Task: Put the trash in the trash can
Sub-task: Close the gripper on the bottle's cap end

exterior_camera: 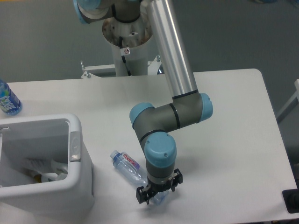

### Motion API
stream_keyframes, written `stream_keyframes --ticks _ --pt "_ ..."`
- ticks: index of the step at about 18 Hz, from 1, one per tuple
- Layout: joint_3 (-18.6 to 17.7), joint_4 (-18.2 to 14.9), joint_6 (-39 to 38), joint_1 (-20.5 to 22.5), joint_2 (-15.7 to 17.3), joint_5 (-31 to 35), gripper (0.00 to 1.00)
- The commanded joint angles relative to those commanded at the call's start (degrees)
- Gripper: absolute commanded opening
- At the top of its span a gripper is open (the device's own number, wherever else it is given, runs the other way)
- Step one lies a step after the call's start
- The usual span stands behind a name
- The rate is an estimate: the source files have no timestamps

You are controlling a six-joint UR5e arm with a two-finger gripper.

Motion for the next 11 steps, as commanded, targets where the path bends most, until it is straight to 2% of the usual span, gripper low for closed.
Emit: stream_keyframes --ticks 2,5,8,11 --pt "-0.7 0.0 0.0 0.0 0.17 0.52 1.0" --pt "-0.79 0.0 0.0 0.0 0.18 0.88 0.89" --pt "-0.88 0.0 0.0 0.0 0.26 0.88 0.75" --pt "-0.88 0.0 0.09 0.0 0.53 0.79 0.66"
